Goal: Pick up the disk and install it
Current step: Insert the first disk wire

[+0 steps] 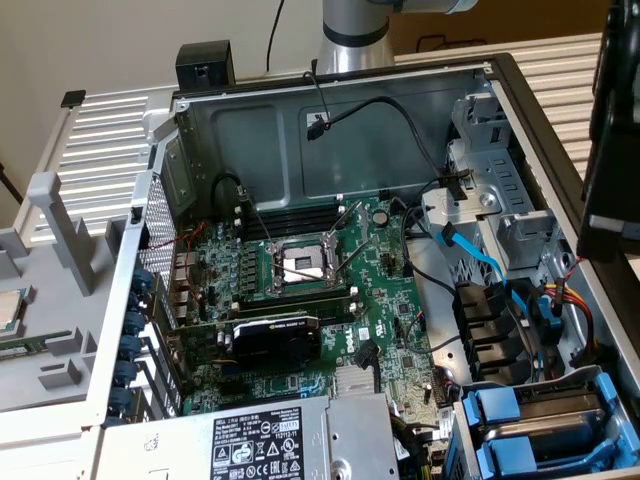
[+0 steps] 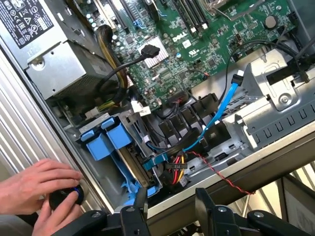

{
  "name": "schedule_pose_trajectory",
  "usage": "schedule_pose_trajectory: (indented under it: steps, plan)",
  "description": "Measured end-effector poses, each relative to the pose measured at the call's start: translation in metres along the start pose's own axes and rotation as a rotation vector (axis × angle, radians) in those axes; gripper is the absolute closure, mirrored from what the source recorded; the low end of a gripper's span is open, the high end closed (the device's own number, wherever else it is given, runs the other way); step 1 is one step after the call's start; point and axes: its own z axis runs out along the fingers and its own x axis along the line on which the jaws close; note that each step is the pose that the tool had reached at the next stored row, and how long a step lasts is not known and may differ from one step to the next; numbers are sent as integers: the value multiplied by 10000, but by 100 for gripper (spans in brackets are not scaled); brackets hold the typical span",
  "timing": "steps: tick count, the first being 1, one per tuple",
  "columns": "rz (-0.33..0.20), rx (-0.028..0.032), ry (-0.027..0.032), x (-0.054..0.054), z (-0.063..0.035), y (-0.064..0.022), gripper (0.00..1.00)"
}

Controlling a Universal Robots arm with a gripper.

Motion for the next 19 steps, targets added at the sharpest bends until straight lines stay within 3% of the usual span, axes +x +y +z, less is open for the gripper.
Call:
schedule_pose_trajectory:
  steps: [6, 9, 10, 19]
  plan:
    - [47, -3, 4, -1, 1, 0, 49]
    - [50, -6, -1, -1, 1, 0, 57]
    - [50, -7, -3, -1, 1, 0, 64]
    - [60, -8, -1, -5, 11, 1, 63]
